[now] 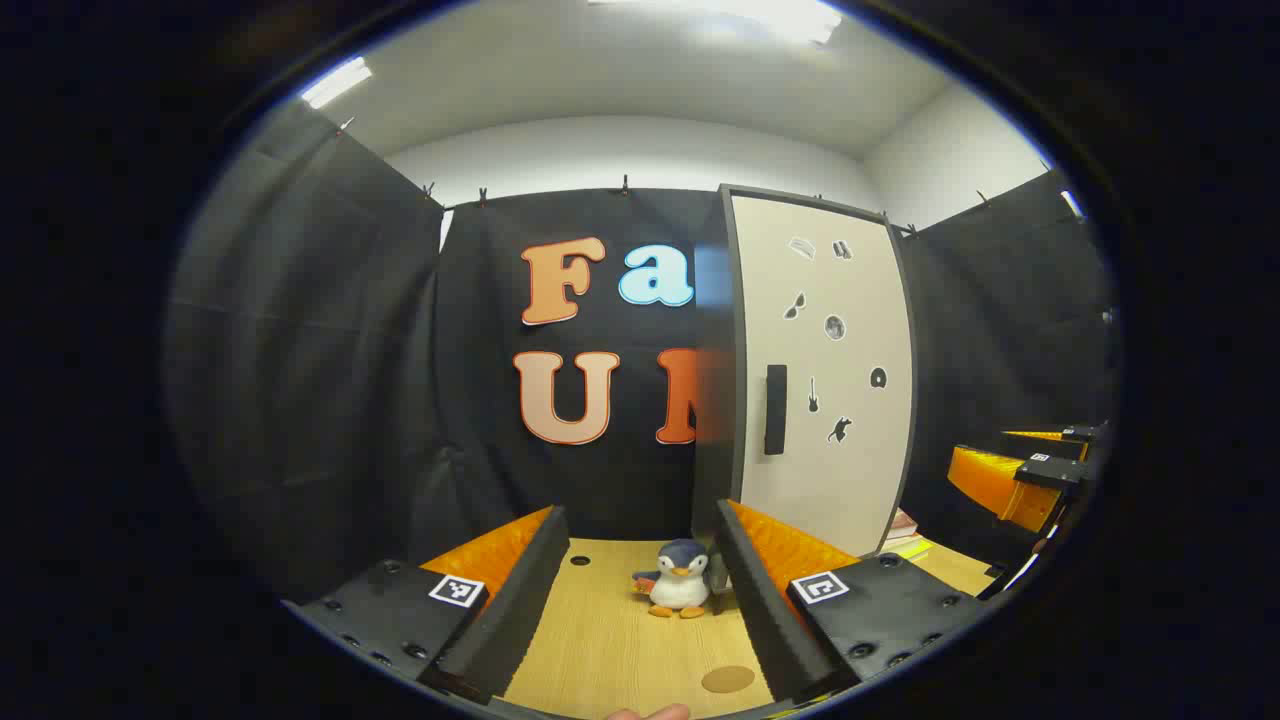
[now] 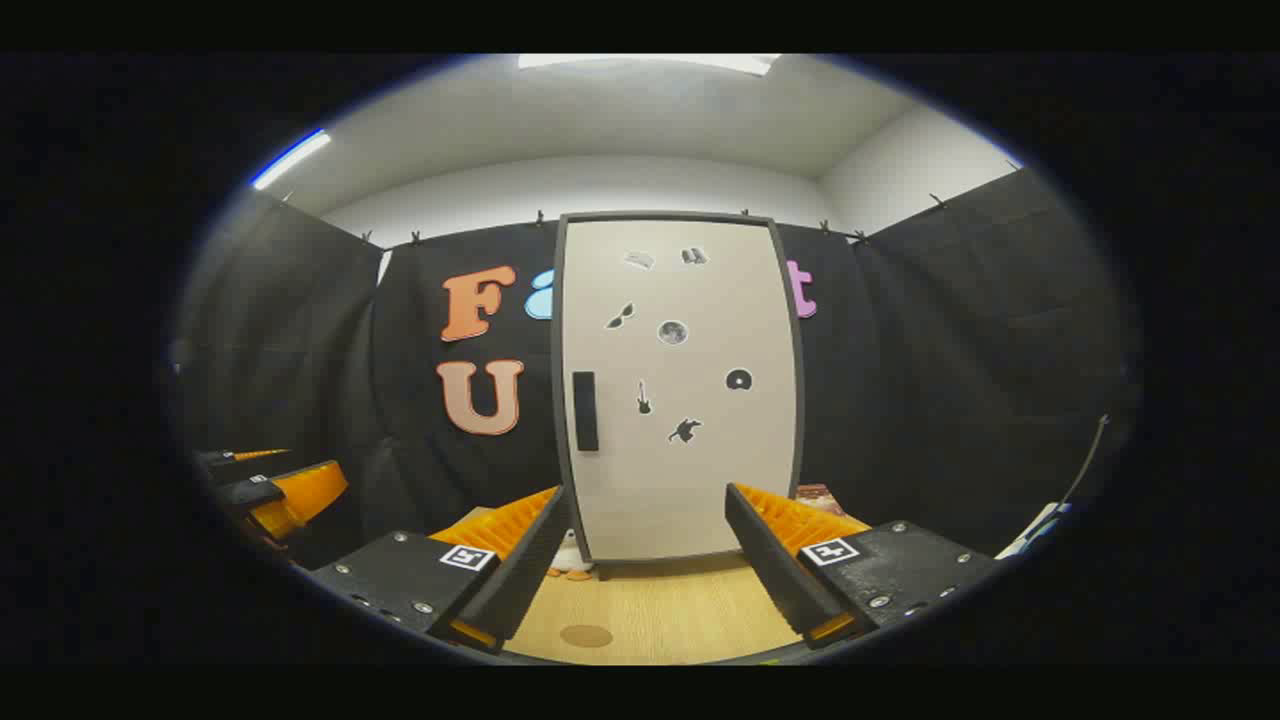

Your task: Open the cabinet door with the right hand, grasp the bottle in the cabinet with the left hand and place it on the coaster, then close the cabinet door with the right hand.

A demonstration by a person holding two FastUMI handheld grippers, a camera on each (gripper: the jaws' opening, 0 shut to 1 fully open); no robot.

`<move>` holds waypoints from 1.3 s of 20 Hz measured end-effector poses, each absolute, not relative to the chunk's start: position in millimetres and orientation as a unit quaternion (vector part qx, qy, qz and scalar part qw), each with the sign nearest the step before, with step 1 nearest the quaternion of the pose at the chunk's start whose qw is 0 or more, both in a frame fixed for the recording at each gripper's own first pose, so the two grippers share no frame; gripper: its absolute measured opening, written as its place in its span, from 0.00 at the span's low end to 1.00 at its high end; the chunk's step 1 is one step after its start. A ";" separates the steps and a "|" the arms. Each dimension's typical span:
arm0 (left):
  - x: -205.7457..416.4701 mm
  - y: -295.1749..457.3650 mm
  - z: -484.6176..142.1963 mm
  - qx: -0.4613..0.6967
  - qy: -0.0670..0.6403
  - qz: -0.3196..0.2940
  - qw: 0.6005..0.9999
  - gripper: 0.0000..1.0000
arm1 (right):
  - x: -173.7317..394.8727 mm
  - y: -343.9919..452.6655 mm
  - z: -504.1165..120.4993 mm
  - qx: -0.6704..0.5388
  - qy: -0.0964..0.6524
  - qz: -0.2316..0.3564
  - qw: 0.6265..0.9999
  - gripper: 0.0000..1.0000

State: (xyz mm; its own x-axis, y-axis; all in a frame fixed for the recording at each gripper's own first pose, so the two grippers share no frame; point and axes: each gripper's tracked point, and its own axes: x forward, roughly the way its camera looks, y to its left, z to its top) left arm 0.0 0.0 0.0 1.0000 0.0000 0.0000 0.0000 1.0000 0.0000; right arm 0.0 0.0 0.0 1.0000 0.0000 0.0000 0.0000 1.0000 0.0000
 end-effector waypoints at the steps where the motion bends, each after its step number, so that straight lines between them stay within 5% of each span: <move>1: 0.0 0.3 -1.2 -0.001 0.001 0.001 1.000 0.95 | 0.0 1.1 -1.1 0.000 0.001 0.002 1.000 0.95; 26: 41.2 39.2 -24.9 -0.024 0.026 -0.016 0.999 0.97 | 56.2 42.2 0.7 0.003 0.004 -0.001 1.000 0.95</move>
State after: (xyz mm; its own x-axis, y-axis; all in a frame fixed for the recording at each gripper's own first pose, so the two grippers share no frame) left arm 41.2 39.2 -24.9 0.9982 -0.0337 -0.0506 0.0312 0.9984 -0.0481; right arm 56.2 42.2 0.7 1.0000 -0.0021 -0.0077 0.0022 1.0000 0.0066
